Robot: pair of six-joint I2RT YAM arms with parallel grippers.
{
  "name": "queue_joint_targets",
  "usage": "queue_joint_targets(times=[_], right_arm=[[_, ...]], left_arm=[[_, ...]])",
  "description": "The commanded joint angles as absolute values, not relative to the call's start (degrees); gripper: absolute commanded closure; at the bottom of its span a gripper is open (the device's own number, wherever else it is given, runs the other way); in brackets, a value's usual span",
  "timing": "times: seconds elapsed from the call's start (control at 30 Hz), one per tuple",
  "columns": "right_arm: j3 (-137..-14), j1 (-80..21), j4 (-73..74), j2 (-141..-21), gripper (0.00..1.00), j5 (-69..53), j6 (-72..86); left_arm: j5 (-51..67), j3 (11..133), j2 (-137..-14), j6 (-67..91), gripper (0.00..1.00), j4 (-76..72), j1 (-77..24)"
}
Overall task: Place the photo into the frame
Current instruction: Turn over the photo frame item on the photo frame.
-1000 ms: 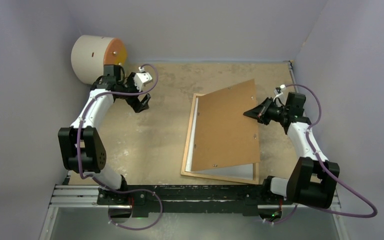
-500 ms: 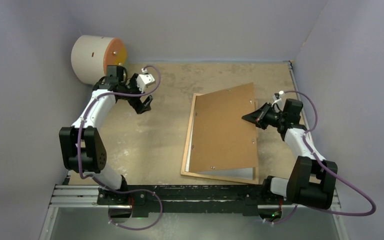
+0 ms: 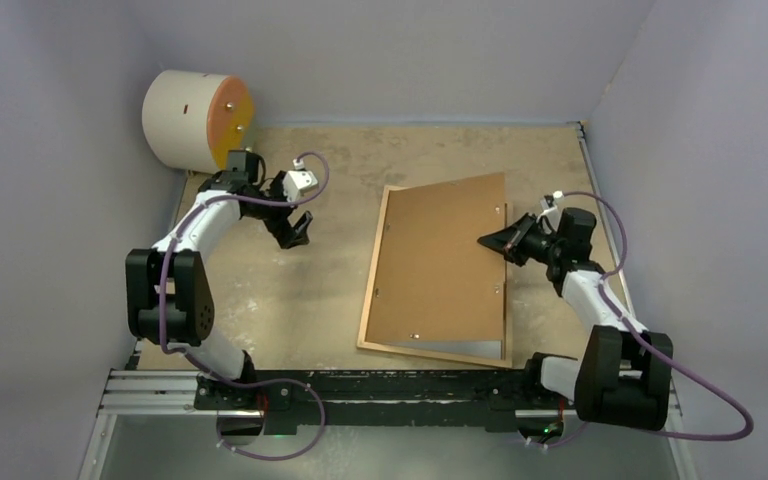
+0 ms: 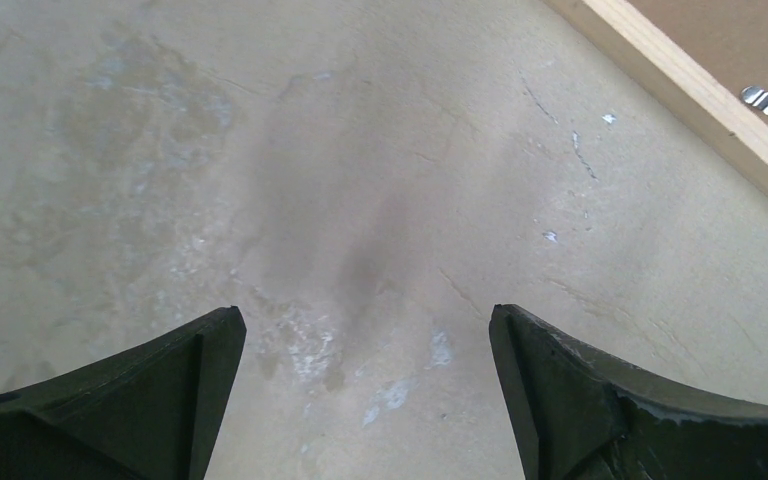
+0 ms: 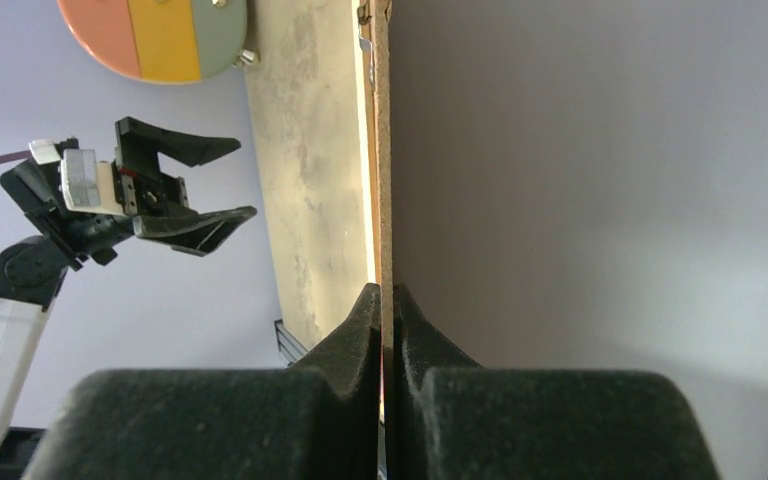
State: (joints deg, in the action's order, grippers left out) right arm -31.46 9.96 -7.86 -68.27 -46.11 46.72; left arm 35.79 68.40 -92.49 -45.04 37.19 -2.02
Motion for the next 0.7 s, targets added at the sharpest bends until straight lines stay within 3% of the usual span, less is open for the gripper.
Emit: queue_joint_targets(times=[0.0,0.3,0.57,0.63,0.67], right_arm=[[-31.47,4.17,-11.87,-69.35,1.0,-41.56,48.64],[-35.29,-4.55,-12.63,-74.98,0.98,-33.59,49.22],[-45.33,-12.92,1.14,-79.57,0.49,-19.9,43.92],[-47.64,-14.32,4.85,-80.43,0.29,-16.53,42.83],[-48.46,-15.04,6.58,-80.69,0.08,-14.46,42.2]], left_arm=[[37.88,66.01,-92.33,-45.55,0.0,34.81,-2.9],[35.33,62.61,-89.88,-47.26,0.0,34.59,-2.9],[34.63,61.26,-89.12,-46.74,0.0,33.9,-2.9],[34.54,61.17,-89.03,-46.52,0.0,33.84,-2.9],[34.5,61.17,-89.03,-46.41,0.0,33.68,-2.9]])
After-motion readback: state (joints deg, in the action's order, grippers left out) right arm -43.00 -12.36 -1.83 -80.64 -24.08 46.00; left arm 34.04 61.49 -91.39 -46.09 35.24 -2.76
